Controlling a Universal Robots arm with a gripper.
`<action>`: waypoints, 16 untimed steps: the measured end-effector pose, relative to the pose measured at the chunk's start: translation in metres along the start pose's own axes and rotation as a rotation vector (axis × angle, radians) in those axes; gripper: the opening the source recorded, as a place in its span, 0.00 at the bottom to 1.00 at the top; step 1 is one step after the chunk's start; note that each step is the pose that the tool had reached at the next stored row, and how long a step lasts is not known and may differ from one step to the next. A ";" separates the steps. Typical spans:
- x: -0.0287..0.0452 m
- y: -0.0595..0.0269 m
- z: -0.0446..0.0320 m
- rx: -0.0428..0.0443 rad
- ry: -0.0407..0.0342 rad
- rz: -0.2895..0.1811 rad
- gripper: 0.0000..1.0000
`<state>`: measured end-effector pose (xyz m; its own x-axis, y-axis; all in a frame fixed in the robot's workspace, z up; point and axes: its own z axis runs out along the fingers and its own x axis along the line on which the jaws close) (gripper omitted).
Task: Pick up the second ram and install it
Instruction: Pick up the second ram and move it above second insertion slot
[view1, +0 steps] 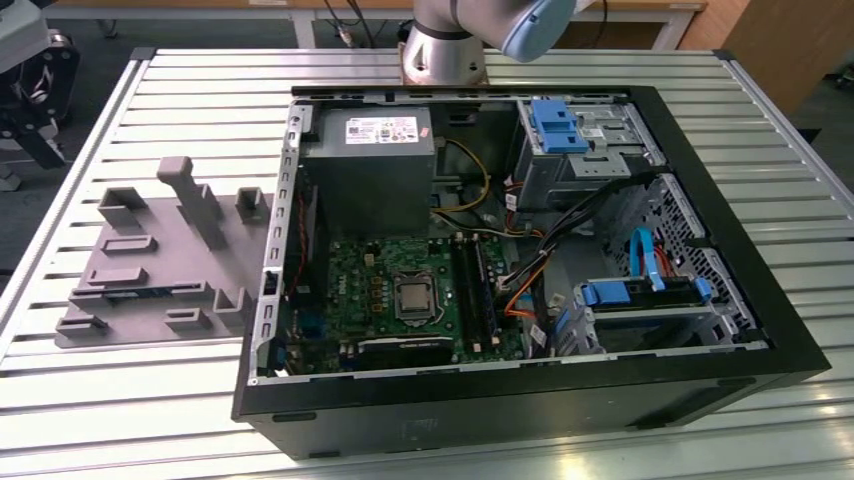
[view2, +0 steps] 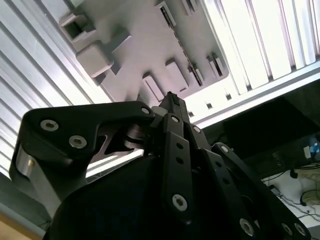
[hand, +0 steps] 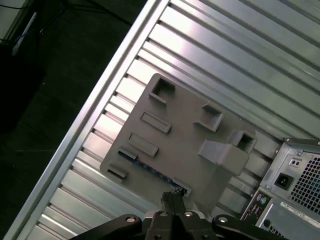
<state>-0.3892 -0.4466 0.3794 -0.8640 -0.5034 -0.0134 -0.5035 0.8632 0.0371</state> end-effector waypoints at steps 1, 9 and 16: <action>0.0000 0.0000 0.0003 -0.0002 0.0007 -0.018 0.11; 0.0001 -0.0001 0.0016 -0.0006 0.0063 -0.149 0.11; 0.0003 0.0001 0.0017 0.0014 0.0105 -0.208 0.11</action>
<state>-0.3895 -0.4466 0.3777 -0.7412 -0.6712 -0.0102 -0.6711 0.7406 0.0333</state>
